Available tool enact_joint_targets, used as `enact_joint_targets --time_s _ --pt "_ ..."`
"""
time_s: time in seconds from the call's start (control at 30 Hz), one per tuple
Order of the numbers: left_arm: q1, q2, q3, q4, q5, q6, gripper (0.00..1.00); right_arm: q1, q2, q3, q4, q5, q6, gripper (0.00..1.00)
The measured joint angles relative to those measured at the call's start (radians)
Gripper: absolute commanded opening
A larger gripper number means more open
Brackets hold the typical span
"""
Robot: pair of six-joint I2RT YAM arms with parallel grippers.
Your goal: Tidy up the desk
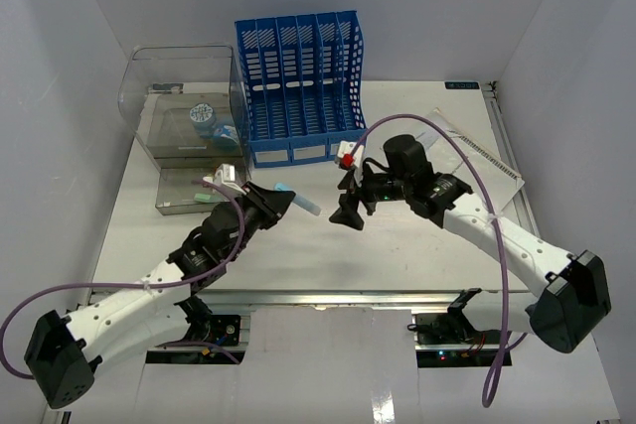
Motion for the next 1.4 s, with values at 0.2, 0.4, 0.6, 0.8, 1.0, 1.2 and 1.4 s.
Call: enact_joint_targets --time_s 0.2,0.4,0.6,0.8,1.0,1.2,1.4 --pt "0.139 -0.200 -0.001 -0.314 -0.121 -0.106 0.04 -0.143 -0.127 -0.066 -0.015 -0.099 -0.076 0.90" --pt "0.602 -0.132 0.016 -0.381 0.034 -0.040 0.01 -0.284 -0.162 -0.142 -0.023 -0.197 -0.089 0.90" --pt "0.819 0.101 0.084 -0.394 0.205 0.029 0.01 -0.393 -0.163 -0.194 -0.028 -0.289 -0.088 0.90" --pt "0.927 0.261 0.178 -0.348 0.276 0.042 0.49 -0.461 -0.165 -0.206 -0.030 -0.367 -0.087 0.90" --pt "0.974 0.328 0.192 -0.294 0.355 0.063 0.94 -0.508 -0.190 -0.223 -0.031 -0.424 -0.088 0.90" --pt "1.002 0.247 0.154 -0.256 0.431 0.096 0.83 -0.540 -0.195 -0.225 -0.031 -0.463 -0.085 0.90" --pt "1.005 0.022 0.035 -0.234 0.523 0.098 0.11 -0.556 -0.197 -0.225 -0.031 -0.487 -0.079 0.90"
